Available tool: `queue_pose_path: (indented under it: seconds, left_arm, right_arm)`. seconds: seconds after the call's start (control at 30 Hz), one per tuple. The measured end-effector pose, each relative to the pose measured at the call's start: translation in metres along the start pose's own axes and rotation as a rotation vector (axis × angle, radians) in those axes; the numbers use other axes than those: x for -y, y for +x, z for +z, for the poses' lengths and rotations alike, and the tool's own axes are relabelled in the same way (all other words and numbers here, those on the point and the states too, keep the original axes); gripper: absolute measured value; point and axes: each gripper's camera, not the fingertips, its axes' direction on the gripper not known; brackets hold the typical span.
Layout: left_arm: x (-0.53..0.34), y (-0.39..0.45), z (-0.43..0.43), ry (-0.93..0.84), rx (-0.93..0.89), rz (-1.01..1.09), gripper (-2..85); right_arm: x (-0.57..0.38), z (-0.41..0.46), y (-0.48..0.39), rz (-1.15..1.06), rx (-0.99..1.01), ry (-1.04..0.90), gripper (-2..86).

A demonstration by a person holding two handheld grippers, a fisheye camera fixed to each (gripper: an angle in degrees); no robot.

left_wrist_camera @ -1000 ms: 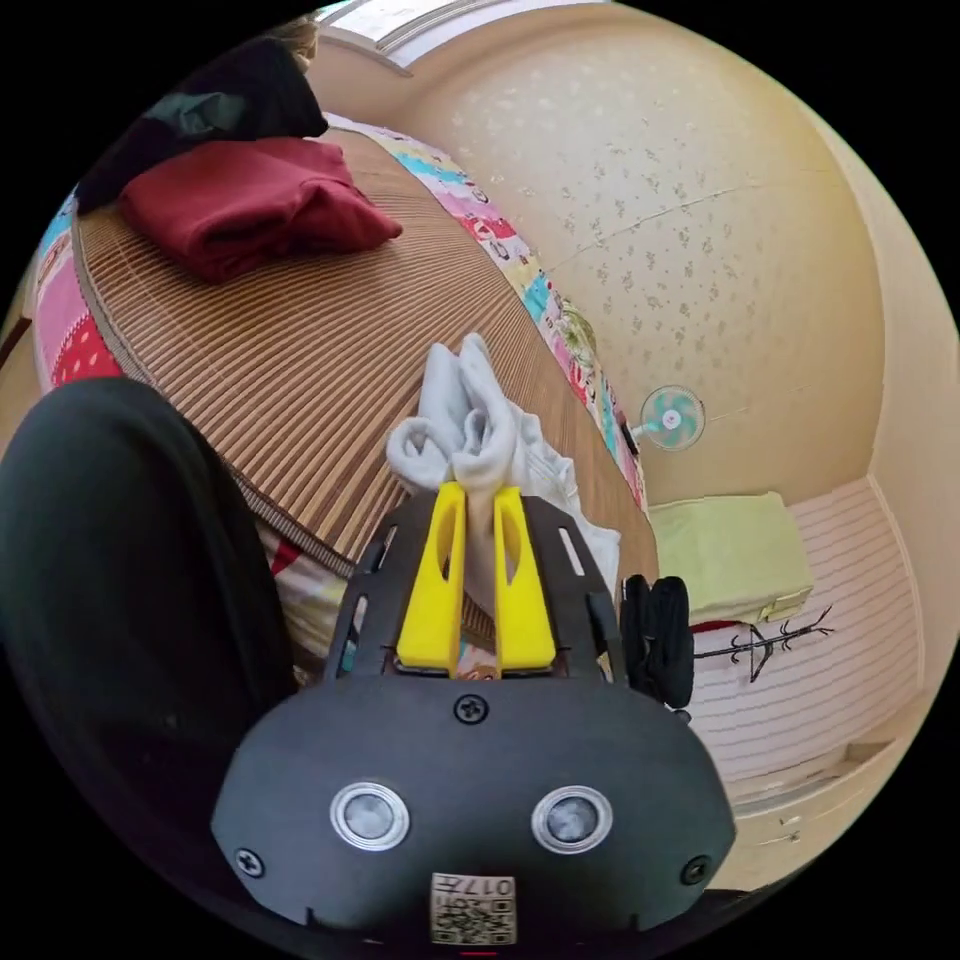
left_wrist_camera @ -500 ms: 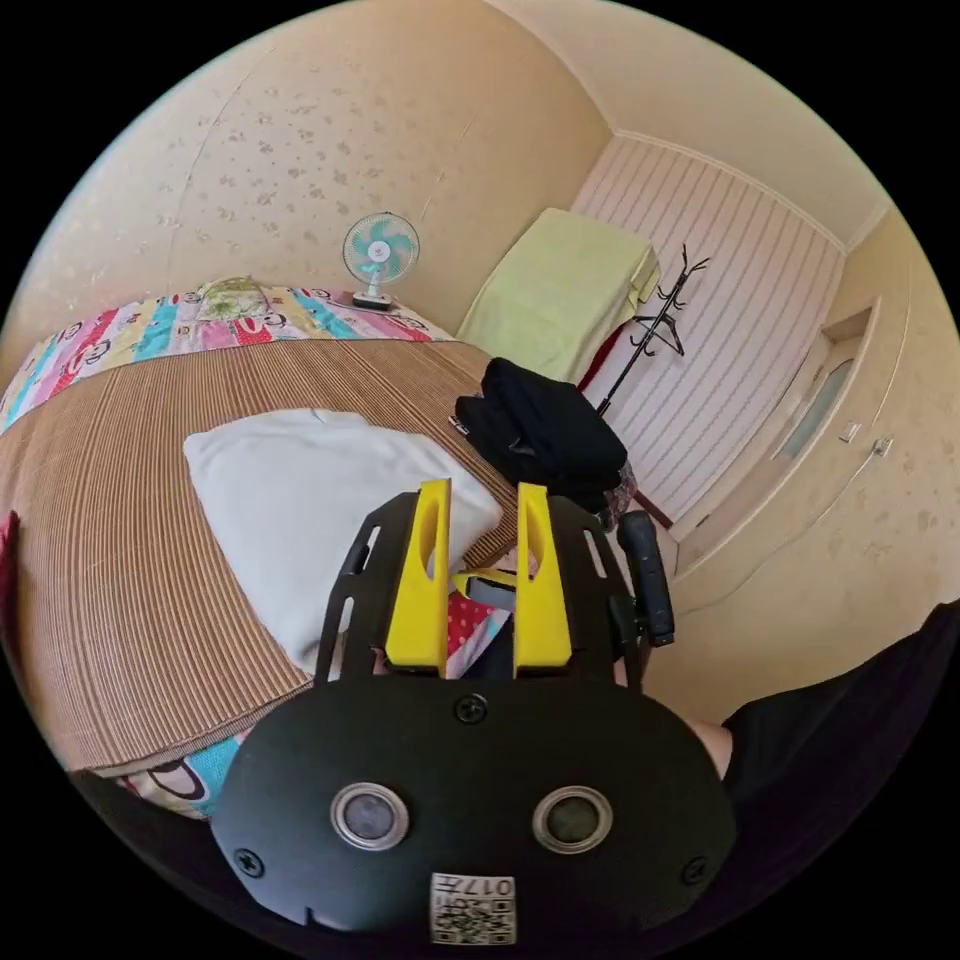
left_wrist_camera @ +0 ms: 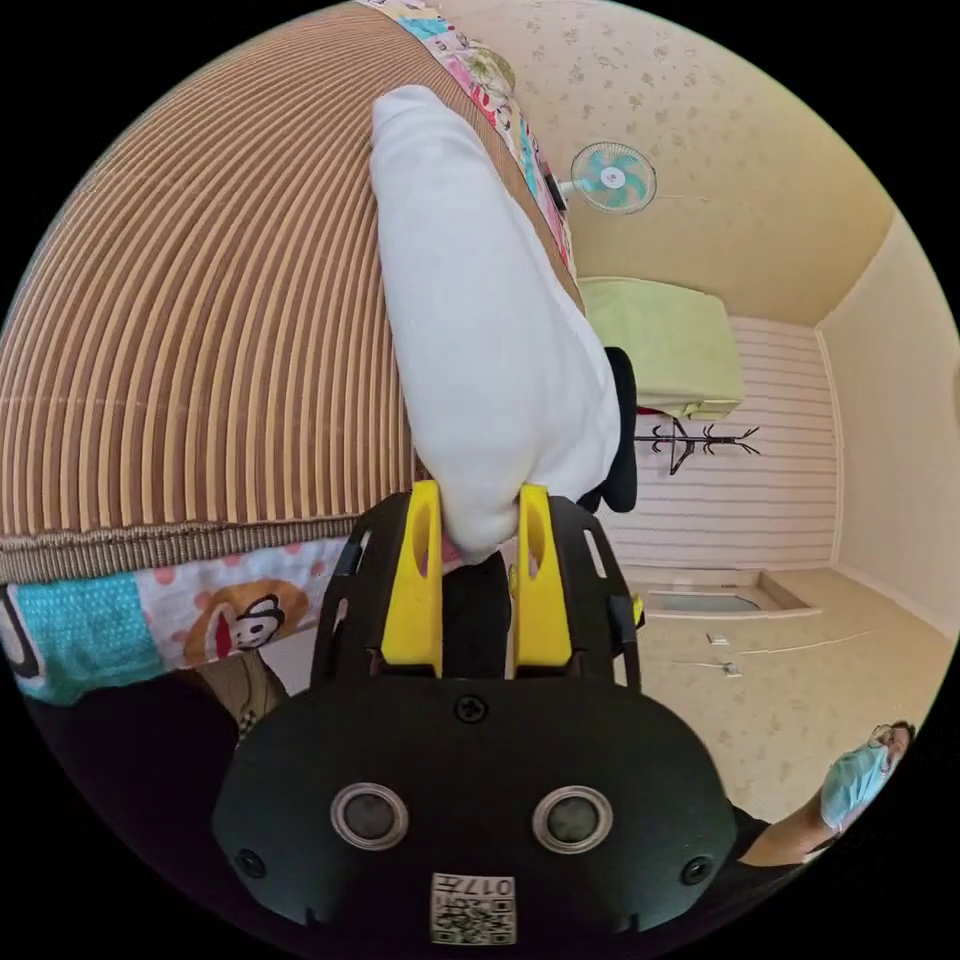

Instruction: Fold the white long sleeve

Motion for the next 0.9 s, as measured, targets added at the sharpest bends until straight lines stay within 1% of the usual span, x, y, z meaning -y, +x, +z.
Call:
queue_pose_path:
  seconds: [0.07, 0.13, 0.17, 0.23, 0.27, 0.3, 0.33, 0.37, 0.43, 0.47, 0.53, 0.6, 0.67, 0.73, 0.8, 0.83, 0.9]
  left_arm:
    - [-0.016, 0.009, 0.0, -0.026, 0.0, 0.046, 8.5]
    - [-0.041, 0.023, 0.003, -0.133, -0.016, 0.131, 8.0]
    - [-0.048, 0.028, 0.004, -0.161, -0.02, 0.158, 7.9]
    - [-0.08, 0.047, 0.002, -0.235, -0.026, 0.271, 7.8]
    - [-0.087, 0.051, -0.002, -0.225, -0.008, 0.293, 7.8]
    - [-0.098, 0.059, -0.017, -0.178, 0.016, 0.337, 7.8]
    - [-0.103, 0.067, -0.032, -0.172, -0.001, 0.38, 8.1]
    - [-0.105, 0.072, -0.038, -0.178, -0.011, 0.4, 8.3]
    - [-0.122, 0.1, -0.07, -0.128, -0.031, 0.552, 9.6]
    - [-0.128, 0.107, -0.079, -0.105, -0.024, 0.597, 9.7]
    - [-0.154, 0.128, -0.105, -0.044, 0.06, 0.733, 10.2]
    - [-0.171, 0.134, -0.114, -0.027, 0.118, 0.797, 10.7]
    - [-0.184, 0.129, -0.119, -0.024, 0.146, 0.813, 11.0]
    - [-0.193, 0.112, -0.123, -0.049, 0.113, 0.763, 11.0]
    - [-0.197, 0.096, -0.128, -0.057, 0.064, 0.706, 11.1]
    - [-0.201, 0.087, -0.134, -0.048, 0.041, 0.674, 11.1]
    - [-0.208, 0.079, -0.145, -0.018, 0.035, 0.641, 11.4]
  right_arm:
    - [0.013, 0.007, 0.005, 0.035, -0.032, -0.006, 26.9]
    - [0.028, 0.022, 0.011, 0.065, 0.011, -0.058, 27.6]
    - [0.035, 0.037, 0.015, 0.1, 0.056, -0.105, 27.2]
    - [0.036, 0.061, 0.013, 0.098, 0.13, -0.171, 25.8]
    - [0.033, 0.066, 0.006, 0.041, 0.195, -0.169, 24.8]
    - [0.028, 0.066, -0.003, -0.009, 0.252, -0.142, 23.9]
    - [0.025, 0.065, -0.009, -0.036, 0.278, -0.118, 23.5]
    - [0.02, 0.062, -0.025, -0.108, 0.328, -0.064, 22.7]
    - [0.02, 0.051, -0.056, -0.23, 0.381, 0.026, 21.7]
    - [0.028, 0.039, -0.081, -0.31, 0.402, 0.085, 21.1]
    - [0.047, 0.014, -0.127, -0.46, 0.393, 0.161, 20.3]
    - [0.078, -0.023, -0.196, -0.691, 0.294, 0.244, 19.3]
    - [0.107, -0.047, -0.233, -0.756, 0.204, 0.318, 18.7]
    - [0.146, -0.069, -0.245, -0.687, 0.132, 0.4, 18.0]
    - [0.197, -0.096, -0.222, -0.457, 0.049, 0.532, 17.2]
    - [0.206, -0.101, -0.211, -0.396, 0.017, 0.561, 17.0]
    - [0.222, -0.118, -0.158, -0.139, -0.172, 0.641, 16.1]
